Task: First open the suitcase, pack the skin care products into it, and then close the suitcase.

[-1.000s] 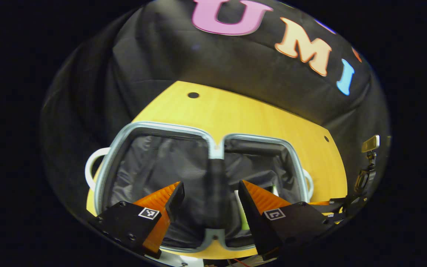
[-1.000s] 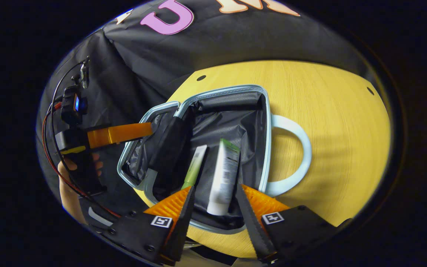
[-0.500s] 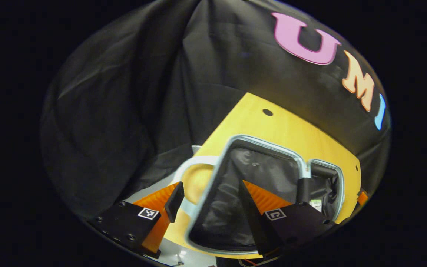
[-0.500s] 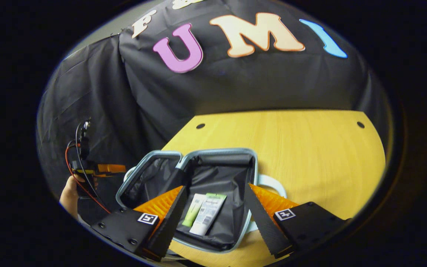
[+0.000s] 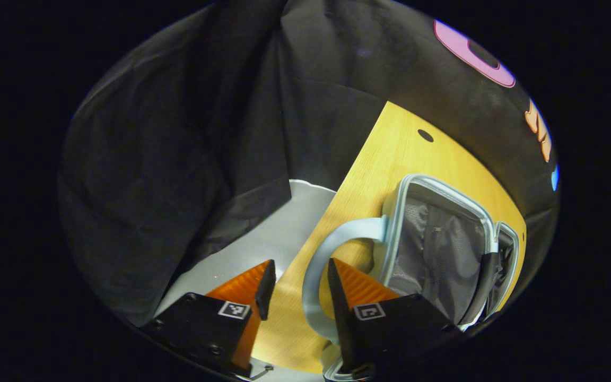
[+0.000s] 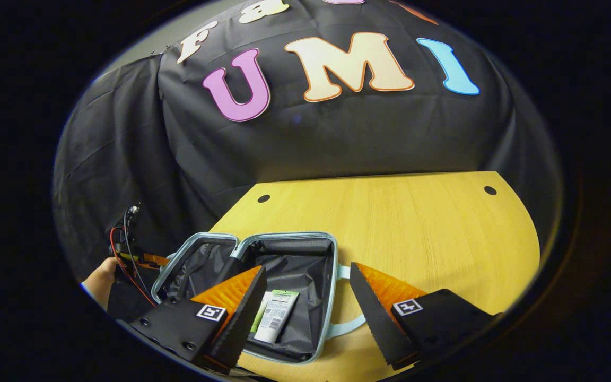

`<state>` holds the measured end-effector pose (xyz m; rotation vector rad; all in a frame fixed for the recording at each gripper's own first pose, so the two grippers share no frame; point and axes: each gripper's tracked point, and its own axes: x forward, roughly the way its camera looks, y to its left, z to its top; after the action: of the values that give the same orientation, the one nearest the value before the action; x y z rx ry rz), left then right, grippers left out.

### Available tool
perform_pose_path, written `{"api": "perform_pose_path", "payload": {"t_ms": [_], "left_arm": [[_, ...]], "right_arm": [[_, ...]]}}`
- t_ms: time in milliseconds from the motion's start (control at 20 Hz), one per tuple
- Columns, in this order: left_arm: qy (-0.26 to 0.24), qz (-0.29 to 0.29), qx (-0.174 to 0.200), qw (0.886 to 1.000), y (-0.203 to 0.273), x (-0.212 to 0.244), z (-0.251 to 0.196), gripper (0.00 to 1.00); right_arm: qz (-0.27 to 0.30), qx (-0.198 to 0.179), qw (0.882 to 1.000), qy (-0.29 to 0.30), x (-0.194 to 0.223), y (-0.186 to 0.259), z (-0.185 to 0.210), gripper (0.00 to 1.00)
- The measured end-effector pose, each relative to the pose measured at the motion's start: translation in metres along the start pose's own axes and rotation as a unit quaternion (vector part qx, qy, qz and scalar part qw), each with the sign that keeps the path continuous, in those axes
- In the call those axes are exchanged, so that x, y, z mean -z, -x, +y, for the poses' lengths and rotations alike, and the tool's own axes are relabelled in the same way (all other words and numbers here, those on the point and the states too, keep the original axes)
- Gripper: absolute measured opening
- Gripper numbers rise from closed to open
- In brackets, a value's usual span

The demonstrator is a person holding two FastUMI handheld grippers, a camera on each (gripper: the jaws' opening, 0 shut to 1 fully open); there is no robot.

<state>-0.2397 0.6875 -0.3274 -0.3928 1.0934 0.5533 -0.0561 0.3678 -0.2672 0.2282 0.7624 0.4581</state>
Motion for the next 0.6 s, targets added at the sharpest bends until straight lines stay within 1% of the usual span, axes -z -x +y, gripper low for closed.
{"api": "perform_pose_path", "payload": {"t_ms": [100, 150, 200, 300, 400, 450, 600], "left_arm": [[-0.003, 0.013, 0.001, 1.0, 0.001, -0.009, 0.013, 0.42], [-0.006, 0.021, 0.008, 1.0, -0.001, -0.011, 0.021, 0.37], [-0.013, 0.03, 0.002, 0.999, -0.001, -0.015, 0.032, 0.21], [-0.034, 0.035, -0.008, 0.999, -0.001, -0.021, 0.041, 0.12], [-0.051, 0.026, -0.017, 0.998, 0.007, -0.024, 0.03, 0.04], [-0.061, 0.018, -0.02, 0.998, 0.012, -0.026, 0.028, 0.02], [-0.099, -0.023, -0.031, 0.994, 0.043, -0.049, 0.023, 0.01]], "right_arm": [[-0.009, 0.014, 1.0, -0.004, -0.005, 0.006, -0.009, 0.98], [-0.016, 0.021, 1.0, -0.005, -0.008, 0.009, -0.014, 0.98], [-0.021, 0.026, 0.999, -0.007, -0.011, 0.011, -0.02, 0.98], [-0.029, 0.036, 0.999, -0.009, -0.015, 0.015, -0.028, 0.98], [-0.037, 0.043, 0.998, -0.01, -0.018, 0.02, -0.037, 0.98], [-0.039, 0.045, 0.998, -0.01, -0.019, 0.021, -0.039, 0.98], [-0.049, 0.044, 0.998, -0.012, -0.026, 0.026, -0.043, 0.98]]}}
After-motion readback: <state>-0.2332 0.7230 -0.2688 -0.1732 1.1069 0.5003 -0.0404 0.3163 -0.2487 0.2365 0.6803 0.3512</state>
